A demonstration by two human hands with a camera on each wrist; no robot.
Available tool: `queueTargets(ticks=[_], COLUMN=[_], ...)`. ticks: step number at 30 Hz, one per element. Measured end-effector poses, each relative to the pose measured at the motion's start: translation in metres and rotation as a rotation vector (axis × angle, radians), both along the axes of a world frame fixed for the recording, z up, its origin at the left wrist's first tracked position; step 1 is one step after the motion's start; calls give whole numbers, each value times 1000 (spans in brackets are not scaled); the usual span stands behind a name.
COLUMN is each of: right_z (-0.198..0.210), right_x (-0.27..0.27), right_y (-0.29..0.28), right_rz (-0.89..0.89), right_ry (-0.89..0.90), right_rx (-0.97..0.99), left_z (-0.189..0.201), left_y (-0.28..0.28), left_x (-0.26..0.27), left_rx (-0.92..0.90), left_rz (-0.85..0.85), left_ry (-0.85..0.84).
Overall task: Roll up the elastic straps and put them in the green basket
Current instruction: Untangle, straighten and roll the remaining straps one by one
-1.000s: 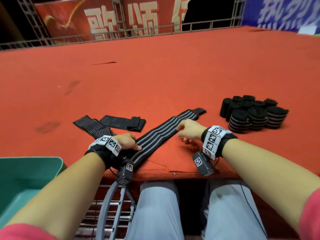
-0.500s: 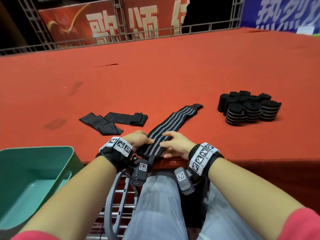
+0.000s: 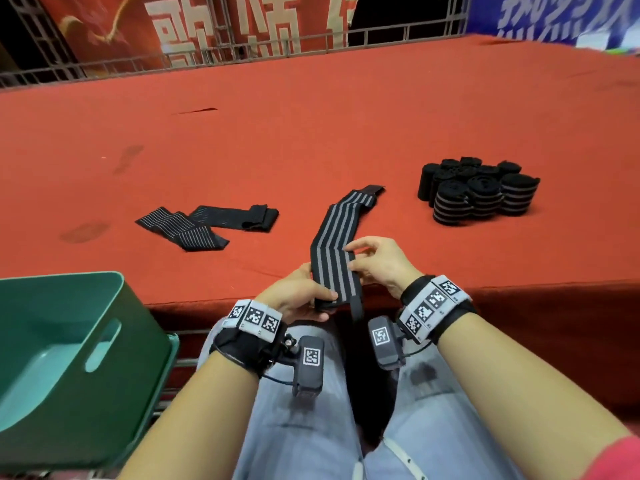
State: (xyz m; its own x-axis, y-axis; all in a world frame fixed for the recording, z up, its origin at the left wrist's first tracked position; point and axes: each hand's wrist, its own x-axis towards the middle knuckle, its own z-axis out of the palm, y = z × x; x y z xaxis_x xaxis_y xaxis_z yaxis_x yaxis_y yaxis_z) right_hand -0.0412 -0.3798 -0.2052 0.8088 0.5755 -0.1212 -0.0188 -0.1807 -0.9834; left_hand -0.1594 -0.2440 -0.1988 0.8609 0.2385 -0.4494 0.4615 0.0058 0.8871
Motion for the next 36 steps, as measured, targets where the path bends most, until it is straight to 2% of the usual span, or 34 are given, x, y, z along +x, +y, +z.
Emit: queueTargets(ticks=[11, 16, 19, 23, 28, 31, 34, 36], right_z=[-22, -27, -28, -26, -29, -29, -30, -31], right_x=[-11, -18, -22, -27, -30, -29, -26, -24], right_y=[-49, -68, -78, -79, -72, -69, -68, -68], right_rz=[103, 72, 127, 221, 210, 188, 175, 149], right_ry=[-54, -135, -207, -342, -444, -456, -467, -391], right_rx=[-65, 15, 51, 18, -7, -20, -14, -12], left_z=[-31, -37, -38, -36, -35, -32, -31, -32], left_y=[-39, -43, -40, -40, -41, -40, -34, -29], left_x=[-1, -2, -1, 0, 0, -2, -7, -12], left_rx=[-87, -178, -210, -223, -234, -197, -30, 73], left_rz=[62, 167, 257, 319, 352, 367, 384, 371], left_ry=[-47, -108, -155, -184, -194, -208, -228, -265])
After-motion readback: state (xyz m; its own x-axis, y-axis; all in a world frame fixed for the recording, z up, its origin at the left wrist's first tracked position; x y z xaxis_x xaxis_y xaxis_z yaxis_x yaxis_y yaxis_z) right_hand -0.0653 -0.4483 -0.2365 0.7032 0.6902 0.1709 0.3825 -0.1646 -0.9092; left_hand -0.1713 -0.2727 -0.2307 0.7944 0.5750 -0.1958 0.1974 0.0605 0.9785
